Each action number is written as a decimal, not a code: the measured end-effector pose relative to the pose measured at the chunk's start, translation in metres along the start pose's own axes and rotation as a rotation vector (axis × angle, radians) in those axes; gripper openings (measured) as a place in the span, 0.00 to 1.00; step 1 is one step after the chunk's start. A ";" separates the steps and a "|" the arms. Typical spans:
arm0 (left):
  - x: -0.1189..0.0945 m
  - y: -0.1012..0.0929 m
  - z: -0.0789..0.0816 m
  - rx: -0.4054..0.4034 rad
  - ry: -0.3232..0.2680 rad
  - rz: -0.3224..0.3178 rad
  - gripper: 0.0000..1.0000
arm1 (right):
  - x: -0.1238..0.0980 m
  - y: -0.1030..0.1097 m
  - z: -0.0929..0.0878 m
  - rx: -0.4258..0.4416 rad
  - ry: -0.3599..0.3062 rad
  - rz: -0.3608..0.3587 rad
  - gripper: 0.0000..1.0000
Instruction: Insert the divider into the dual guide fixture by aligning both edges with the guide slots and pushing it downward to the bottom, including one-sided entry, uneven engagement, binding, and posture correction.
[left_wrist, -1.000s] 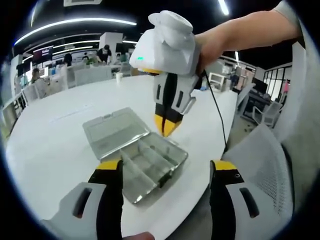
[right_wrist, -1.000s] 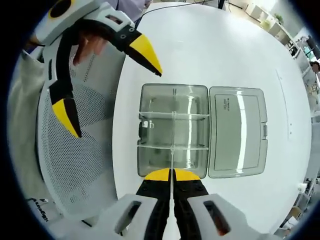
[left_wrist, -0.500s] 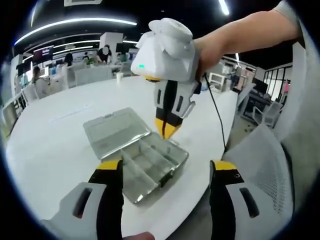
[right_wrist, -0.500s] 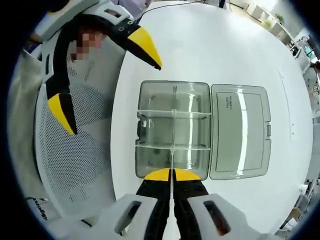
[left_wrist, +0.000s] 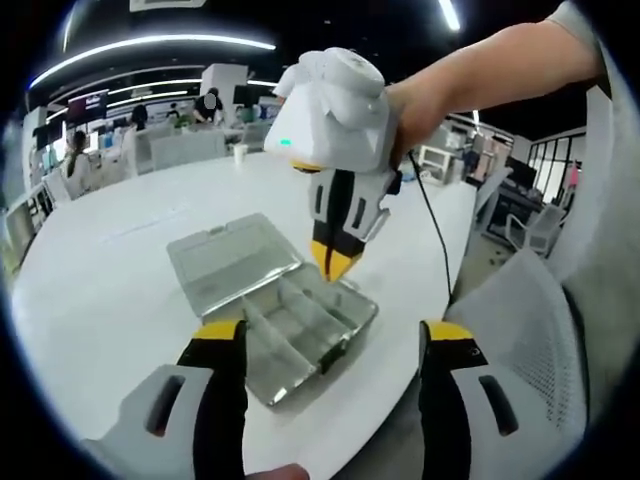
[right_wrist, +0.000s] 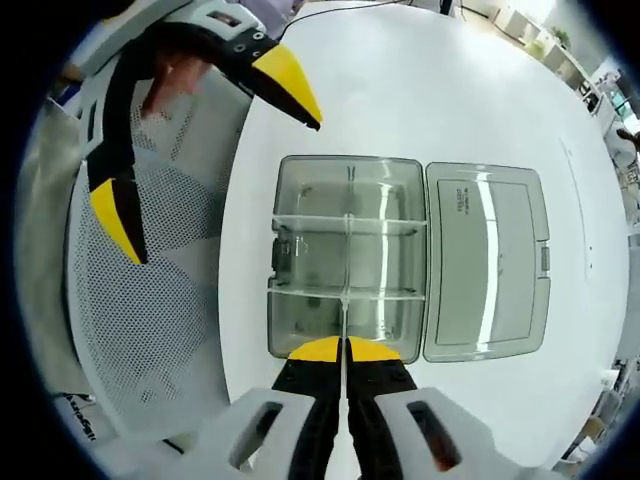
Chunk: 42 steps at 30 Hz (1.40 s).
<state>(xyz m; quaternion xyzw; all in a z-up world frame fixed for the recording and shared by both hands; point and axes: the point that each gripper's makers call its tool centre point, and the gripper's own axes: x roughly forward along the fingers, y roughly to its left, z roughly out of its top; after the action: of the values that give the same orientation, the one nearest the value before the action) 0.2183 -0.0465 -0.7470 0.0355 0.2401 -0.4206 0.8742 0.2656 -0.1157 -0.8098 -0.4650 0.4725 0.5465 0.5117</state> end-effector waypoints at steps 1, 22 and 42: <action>0.000 0.000 0.000 0.000 0.000 0.000 0.69 | 0.000 0.000 0.000 -0.006 0.000 0.000 0.00; 0.000 0.000 0.000 -0.004 0.001 0.002 0.69 | 0.006 -0.001 0.000 -0.017 -0.001 0.012 0.00; -0.001 0.002 -0.001 -0.007 0.002 0.004 0.69 | 0.016 0.001 0.001 0.004 0.007 0.017 0.00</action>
<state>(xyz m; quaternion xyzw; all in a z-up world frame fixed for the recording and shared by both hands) 0.2190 -0.0439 -0.7480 0.0331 0.2423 -0.4179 0.8749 0.2641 -0.1127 -0.8253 -0.4621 0.4794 0.5480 0.5064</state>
